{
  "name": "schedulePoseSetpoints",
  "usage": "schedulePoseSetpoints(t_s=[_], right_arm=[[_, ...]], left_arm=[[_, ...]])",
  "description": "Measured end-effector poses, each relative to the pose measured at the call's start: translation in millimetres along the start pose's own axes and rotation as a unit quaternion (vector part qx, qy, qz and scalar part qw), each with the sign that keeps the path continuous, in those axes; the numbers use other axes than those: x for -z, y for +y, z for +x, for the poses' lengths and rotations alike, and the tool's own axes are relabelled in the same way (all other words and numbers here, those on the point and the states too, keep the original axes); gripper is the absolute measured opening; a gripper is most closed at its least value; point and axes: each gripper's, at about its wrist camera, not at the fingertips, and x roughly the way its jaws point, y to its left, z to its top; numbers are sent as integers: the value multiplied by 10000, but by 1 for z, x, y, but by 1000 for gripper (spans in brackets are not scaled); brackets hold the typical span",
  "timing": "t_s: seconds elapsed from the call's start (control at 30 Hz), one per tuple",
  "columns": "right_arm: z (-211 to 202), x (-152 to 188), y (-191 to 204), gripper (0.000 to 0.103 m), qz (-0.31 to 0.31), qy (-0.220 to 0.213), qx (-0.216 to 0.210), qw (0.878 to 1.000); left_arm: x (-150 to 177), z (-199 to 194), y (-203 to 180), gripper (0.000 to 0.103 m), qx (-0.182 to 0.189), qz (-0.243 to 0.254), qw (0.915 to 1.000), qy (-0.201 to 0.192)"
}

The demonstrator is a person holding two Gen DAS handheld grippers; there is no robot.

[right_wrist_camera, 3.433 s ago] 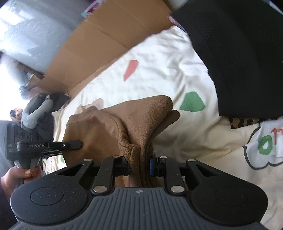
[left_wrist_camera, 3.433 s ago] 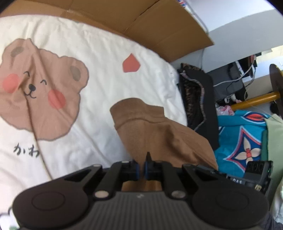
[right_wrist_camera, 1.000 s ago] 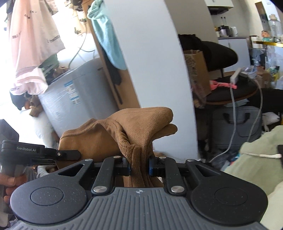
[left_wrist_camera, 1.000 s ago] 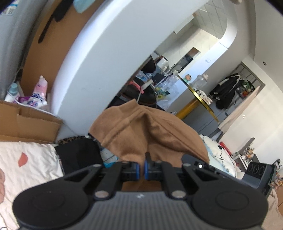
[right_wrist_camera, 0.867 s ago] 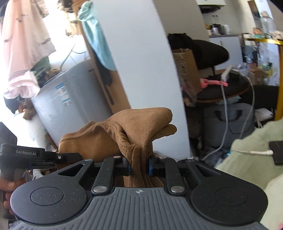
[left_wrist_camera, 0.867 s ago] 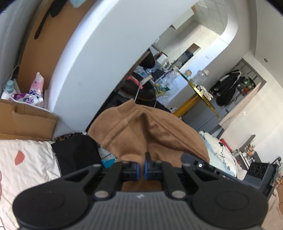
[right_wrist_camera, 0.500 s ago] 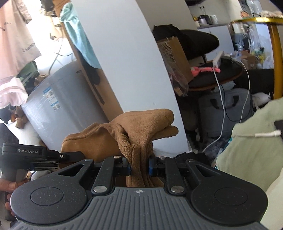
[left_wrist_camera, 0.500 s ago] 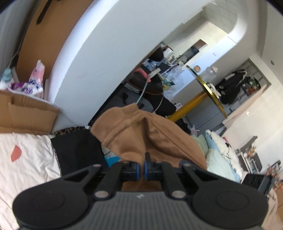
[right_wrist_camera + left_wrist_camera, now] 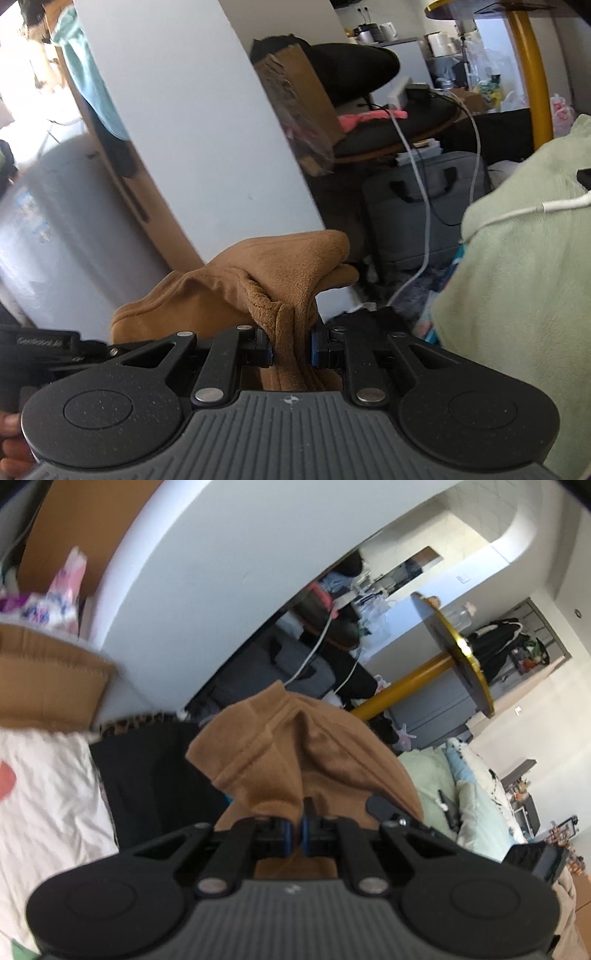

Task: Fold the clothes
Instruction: 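Carry the held brown shirt with both grippers toward the black clothes stack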

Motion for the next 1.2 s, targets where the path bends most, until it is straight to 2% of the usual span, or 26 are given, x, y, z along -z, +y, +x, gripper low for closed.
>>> schedulePoseSetpoints(t_s=[0.07,0.2,0.4,0.6,0.83,1.0,1.07,1.2], right_arm=[[12,5,-6,17,-25,51,136,9999],[31,15,-17,17,-47,118,452,9989],[59,28,-31,17,-144,209,838,9962],[93,39,-42,17,-222,140,940,9952],[107,44,-42,17,-246,85,817,9963],[115,48,-34,18,-660,151,875,9939],[123,47,-35,18,-780,187,927,9925],[141,44,-42,18,-790,205,1078,9908]], left_arm=[[8,11,8,6,-58,-33,10000,15],[16,36,30,6,144,-73,9996,253],[23,69,71,6,393,-353,9980,334],[28,89,87,6,427,-322,9982,285],[20,82,86,6,441,24,9988,193],[14,82,90,6,354,294,9988,156],[10,88,98,6,343,260,9989,204],[-1,95,110,6,279,374,9988,159]])
